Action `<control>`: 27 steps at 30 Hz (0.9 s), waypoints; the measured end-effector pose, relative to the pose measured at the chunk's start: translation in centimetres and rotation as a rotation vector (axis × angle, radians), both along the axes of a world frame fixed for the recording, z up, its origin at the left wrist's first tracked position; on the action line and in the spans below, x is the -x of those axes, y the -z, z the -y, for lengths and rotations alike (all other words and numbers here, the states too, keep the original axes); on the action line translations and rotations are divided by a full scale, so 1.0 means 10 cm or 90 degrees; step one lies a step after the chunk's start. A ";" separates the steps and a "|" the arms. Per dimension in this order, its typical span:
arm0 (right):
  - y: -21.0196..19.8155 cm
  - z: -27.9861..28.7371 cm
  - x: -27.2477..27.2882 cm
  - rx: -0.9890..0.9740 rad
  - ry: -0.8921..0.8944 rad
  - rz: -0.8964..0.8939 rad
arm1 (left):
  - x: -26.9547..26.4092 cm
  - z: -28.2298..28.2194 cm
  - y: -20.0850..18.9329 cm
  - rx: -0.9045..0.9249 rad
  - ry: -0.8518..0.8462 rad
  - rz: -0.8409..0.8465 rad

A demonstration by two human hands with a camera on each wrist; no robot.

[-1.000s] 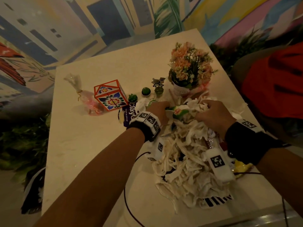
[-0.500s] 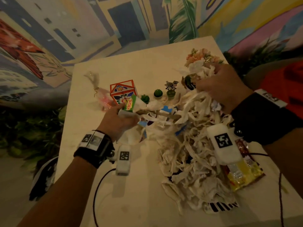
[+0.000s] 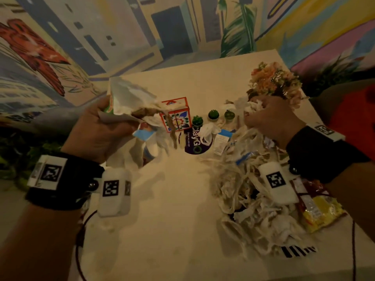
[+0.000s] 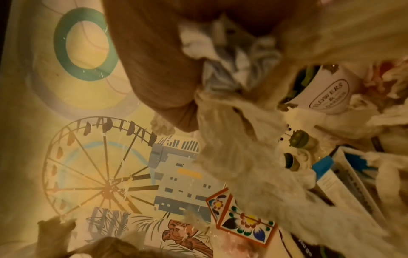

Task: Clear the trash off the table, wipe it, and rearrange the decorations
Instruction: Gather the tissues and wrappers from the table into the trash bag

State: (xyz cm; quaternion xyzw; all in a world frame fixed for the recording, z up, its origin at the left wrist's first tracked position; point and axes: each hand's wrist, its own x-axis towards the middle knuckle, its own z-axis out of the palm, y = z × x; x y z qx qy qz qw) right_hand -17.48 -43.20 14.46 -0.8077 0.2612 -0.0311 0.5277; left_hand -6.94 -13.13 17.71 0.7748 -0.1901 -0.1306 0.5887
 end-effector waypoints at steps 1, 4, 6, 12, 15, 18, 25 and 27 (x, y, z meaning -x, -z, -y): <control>0.00 -0.07 0.00 0.000 -0.006 0.000 | -0.03 -0.07 -0.05 -0.001 0.008 0.012; -0.01 -0.30 -0.04 -0.002 0.000 -0.001 | -0.08 -0.25 -0.08 0.024 0.022 0.026; -0.03 -0.46 -0.09 -0.020 0.020 -0.001 | -0.12 -0.36 -0.05 0.033 0.022 0.021; -0.05 -0.93 -0.19 -0.012 0.067 0.009 | -0.26 -0.70 0.06 -0.007 0.018 0.001; -0.05 -1.10 -0.22 -0.012 0.053 0.007 | -0.28 -0.90 0.13 0.032 -0.010 -0.060; 0.00 -1.23 -0.25 -0.011 0.049 0.000 | -0.30 -1.11 0.22 0.030 -0.026 -0.072; 0.02 -1.61 -0.51 -0.041 -0.039 -0.009 | -0.17 -1.70 0.30 -0.011 -0.153 -0.067; 0.02 -1.76 -0.60 -0.041 -0.061 -0.007 | -0.15 -1.89 0.32 -0.030 -0.197 -0.065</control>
